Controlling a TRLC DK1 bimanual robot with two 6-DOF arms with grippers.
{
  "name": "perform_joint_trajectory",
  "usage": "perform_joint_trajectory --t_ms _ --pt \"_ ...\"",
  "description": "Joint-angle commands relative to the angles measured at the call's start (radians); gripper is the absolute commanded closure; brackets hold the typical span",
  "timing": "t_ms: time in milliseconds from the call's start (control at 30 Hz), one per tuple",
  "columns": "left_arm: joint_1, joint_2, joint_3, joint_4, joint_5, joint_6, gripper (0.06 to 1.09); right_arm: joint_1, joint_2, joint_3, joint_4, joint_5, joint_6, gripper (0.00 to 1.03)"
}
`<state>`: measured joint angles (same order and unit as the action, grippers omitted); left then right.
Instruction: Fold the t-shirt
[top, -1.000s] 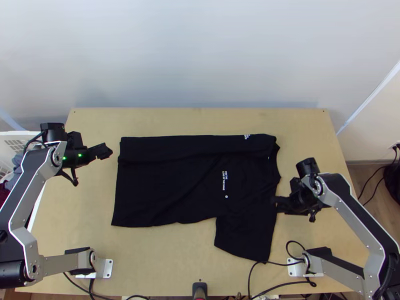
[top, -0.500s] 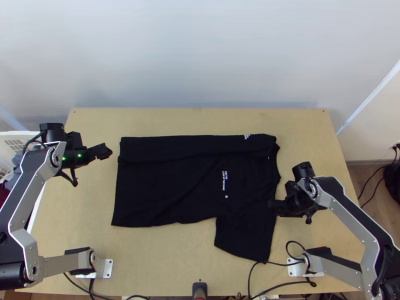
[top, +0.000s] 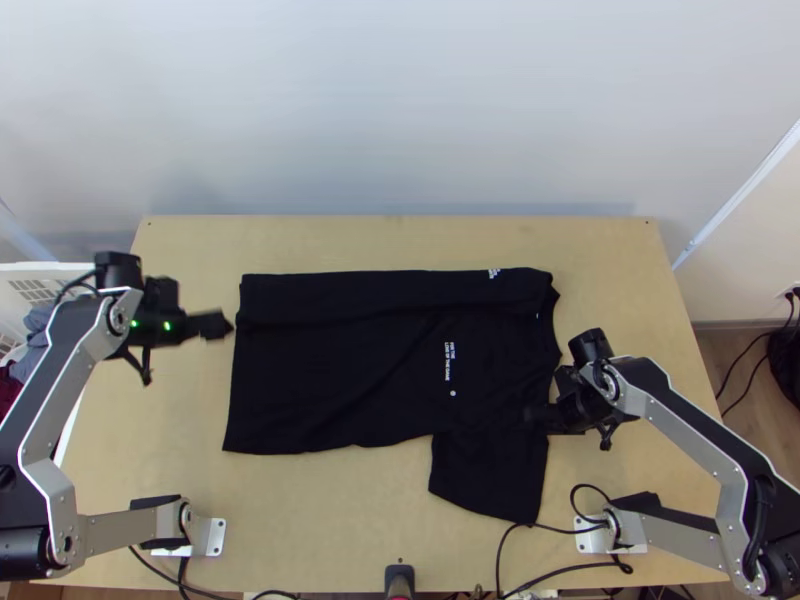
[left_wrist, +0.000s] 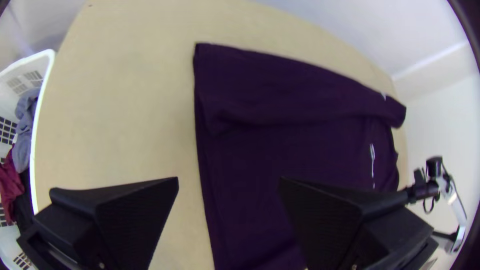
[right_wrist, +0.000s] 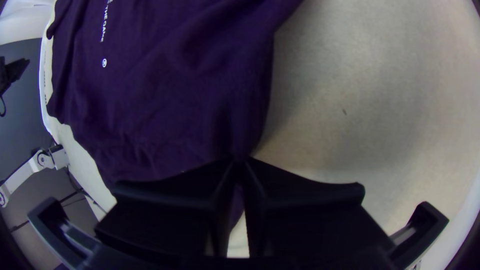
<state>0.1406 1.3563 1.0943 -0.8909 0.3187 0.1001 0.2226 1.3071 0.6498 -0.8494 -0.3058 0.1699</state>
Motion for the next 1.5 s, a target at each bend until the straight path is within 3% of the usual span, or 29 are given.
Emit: perform_joint_trajectory --t_ms 0,200,300,433,533,700,933,1067,1167,1233,1467 --pt "0.001 -0.043 -0.039 -0.157 0.008 0.289 0.11 0.011 -0.017 -0.029 0.004 -0.007 -0.015 1.00" --pt "0.051 -0.039 -0.053 -0.451 -0.043 0.644 0.11 0.000 -0.017 -0.026 0.004 -0.007 -0.017 1.00" --pt "0.054 -0.045 -0.102 -0.503 -0.073 0.716 0.12 -0.002 -0.011 -0.024 0.006 -0.007 -0.015 1.00" --pt "0.016 -0.059 -0.208 -0.444 -0.099 0.714 0.20 -0.003 -0.008 -0.021 0.006 -0.007 -0.012 1.00" --pt "-0.016 -0.060 -0.263 -0.385 -0.098 0.687 0.36 -0.005 -0.005 -0.019 0.009 -0.007 -0.010 1.00" --pt "-0.072 -0.065 -0.315 -0.322 -0.082 0.636 0.47 -0.016 -0.003 -0.018 0.009 -0.007 -0.015 1.00" --pt "-0.076 -0.057 -0.320 -0.290 -0.046 0.627 0.48 -0.020 -0.002 -0.010 0.009 -0.007 -0.017 1.00" --pt "-0.073 -0.089 -0.333 -0.263 0.045 0.624 0.86 -0.022 0.001 -0.007 0.009 -0.007 -0.017 1.00" --pt "-0.079 -0.098 -0.356 -0.250 0.065 0.624 0.89 -0.025 0.001 -0.007 0.006 -0.007 -0.017 1.00" --pt "-0.081 -0.103 -0.375 -0.246 0.077 0.636 1.05 -0.028 0.001 -0.010 0.006 -0.007 -0.021 1.00" --pt "0.013 -0.095 -0.387 -0.247 0.076 0.721 1.04 -0.112 0.004 -0.010 0.006 -0.006 -0.078 1.00"
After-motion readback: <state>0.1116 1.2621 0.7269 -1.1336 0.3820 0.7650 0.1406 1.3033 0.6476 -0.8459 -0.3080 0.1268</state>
